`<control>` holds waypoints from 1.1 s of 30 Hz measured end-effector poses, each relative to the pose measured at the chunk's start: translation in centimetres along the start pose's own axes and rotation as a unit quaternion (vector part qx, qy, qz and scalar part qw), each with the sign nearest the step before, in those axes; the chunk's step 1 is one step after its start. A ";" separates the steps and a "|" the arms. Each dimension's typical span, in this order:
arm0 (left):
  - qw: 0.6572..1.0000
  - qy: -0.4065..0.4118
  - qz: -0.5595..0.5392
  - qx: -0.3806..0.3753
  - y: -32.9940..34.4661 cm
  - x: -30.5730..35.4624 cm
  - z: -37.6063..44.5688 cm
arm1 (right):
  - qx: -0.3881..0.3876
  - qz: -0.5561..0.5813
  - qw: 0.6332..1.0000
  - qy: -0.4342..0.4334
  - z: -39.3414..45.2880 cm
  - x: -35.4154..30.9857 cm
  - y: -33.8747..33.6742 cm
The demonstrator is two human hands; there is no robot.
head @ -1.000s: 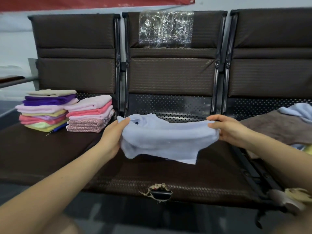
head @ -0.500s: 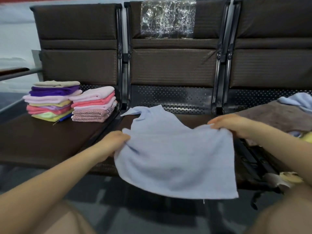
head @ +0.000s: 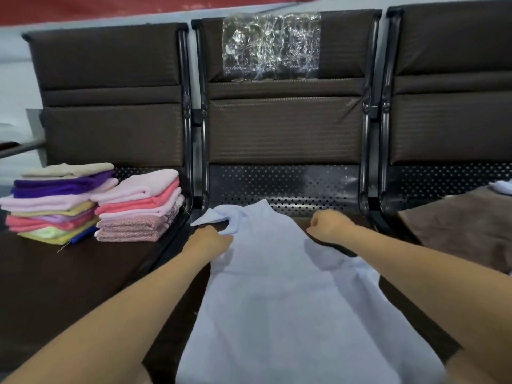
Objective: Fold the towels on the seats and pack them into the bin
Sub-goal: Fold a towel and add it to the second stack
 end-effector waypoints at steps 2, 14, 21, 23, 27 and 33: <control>0.999 -0.002 -0.034 0.005 0.2 -0.1 2.4 | -0.010 0.013 0.999 -0.030 2.3 -3.0 0.4; 0.984 0.063 -0.163 0.034 2.5 0.2 4.5 | -0.042 0.012 0.989 -0.141 3.5 -5.5 6.2; 0.972 0.014 -0.233 0.019 2.4 -1.1 3.3 | -0.078 -0.056 0.985 -0.145 -3.4 -2.2 3.7; 0.985 0.027 -0.168 0.017 2.3 -0.4 3.3 | -0.082 -0.018 0.990 -0.118 -3.7 -1.6 2.8; 0.992 0.093 -0.091 -0.004 3.3 2.3 3.5 | -0.026 0.027 0.999 -0.037 -0.8 1.0 0.9; 0.982 0.180 -0.016 -0.059 5.5 4.5 4.8 | -0.116 0.015 0.985 0.124 1.3 7.4 2.4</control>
Point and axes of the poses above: each hand's wrist, its own z-axis towards the middle knuckle, its own y-axis out of the palm, x = y × z, the point moved 8 cm from there along z, towards the middle knuckle, and after that the axes turned 8 degrees about y, right-handed, at the moved point
